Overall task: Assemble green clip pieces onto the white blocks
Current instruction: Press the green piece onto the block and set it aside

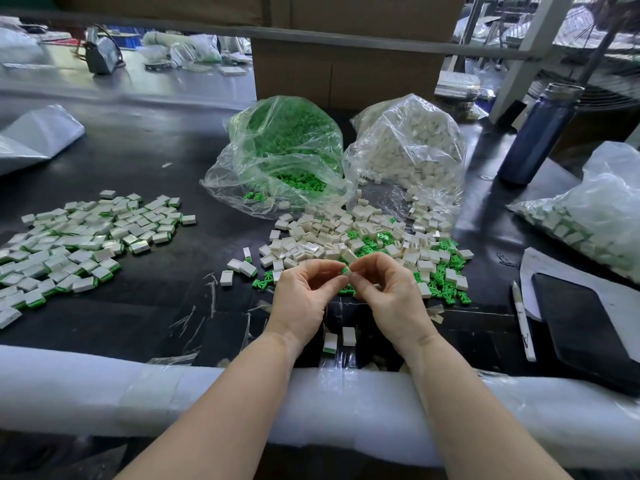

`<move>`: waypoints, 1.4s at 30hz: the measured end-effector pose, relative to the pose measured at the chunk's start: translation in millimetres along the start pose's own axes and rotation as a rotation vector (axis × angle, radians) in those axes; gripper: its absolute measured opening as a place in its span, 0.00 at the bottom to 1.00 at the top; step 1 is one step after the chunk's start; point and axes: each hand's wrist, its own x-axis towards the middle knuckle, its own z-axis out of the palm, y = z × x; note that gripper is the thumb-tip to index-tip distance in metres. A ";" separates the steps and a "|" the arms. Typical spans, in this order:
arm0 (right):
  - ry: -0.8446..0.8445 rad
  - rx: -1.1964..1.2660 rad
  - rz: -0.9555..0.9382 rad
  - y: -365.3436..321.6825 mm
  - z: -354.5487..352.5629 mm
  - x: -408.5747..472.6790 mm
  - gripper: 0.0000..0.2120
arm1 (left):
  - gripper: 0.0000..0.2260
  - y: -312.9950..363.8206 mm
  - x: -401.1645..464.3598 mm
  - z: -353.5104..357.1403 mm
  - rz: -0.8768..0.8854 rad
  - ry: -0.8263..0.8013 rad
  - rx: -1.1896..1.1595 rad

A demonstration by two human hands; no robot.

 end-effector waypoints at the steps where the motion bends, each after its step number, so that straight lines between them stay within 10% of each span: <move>1: -0.007 0.006 0.004 0.2 -0.3 0.3 0.07 | 0.07 0.0 -0.1 0.0 -0.001 0.002 -0.005; 42: -0.040 0.272 0.227 -2.3 -5.3 -0.8 0.08 | 0.10 -0.5 -2.1 0.4 0.128 -0.145 0.305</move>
